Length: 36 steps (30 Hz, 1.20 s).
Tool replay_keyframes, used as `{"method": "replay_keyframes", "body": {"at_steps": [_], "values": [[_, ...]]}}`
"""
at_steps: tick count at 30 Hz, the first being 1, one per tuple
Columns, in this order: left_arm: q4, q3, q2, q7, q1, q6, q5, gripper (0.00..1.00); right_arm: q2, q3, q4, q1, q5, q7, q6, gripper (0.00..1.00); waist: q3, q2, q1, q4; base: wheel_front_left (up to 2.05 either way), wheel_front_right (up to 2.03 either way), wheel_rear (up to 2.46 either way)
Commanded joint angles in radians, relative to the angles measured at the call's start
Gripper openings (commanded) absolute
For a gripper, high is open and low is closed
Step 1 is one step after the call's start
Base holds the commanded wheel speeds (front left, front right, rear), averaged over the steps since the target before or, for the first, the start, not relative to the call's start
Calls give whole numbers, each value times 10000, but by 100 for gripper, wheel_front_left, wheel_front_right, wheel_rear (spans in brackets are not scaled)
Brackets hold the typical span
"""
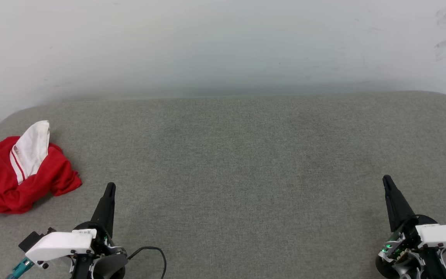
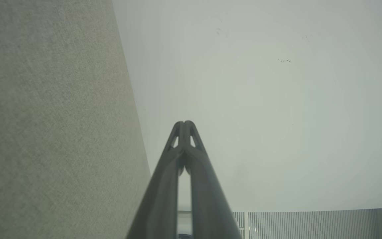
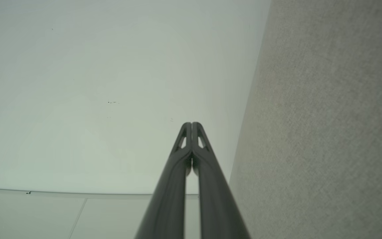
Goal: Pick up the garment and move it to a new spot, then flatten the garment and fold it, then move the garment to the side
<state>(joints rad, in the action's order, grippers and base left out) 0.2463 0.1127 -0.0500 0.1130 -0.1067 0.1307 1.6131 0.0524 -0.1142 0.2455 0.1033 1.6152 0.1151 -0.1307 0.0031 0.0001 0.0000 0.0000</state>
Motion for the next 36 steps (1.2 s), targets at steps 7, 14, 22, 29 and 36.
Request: {"method": "replay_keyframes", "body": {"at_steps": [7,14,22,29,36], "values": [[-7,33,-5,47,-66,14,0,0,-38,4,5,125,-47,9,0,0,0,-1,0,0,0,0,0],[-7,33,-5,47,-66,14,0,0,-38,4,5,125,-47,9,0,0,0,-1,0,0,0,0,0],[-7,33,-5,47,-66,14,0,0,-39,4,5,126,-46,8,0,0,0,-1,0,0,0,0,0],[129,-25,13,-17,75,-2,0,100,-2,10,140,-94,1,-4,0,100,0,-1,0,0,0,0,0],[7,12,20,-318,299,-2,-257,100,-5,117,142,-284,-231,-305,0,100,12,-1,0,0,0,0,0]]}}
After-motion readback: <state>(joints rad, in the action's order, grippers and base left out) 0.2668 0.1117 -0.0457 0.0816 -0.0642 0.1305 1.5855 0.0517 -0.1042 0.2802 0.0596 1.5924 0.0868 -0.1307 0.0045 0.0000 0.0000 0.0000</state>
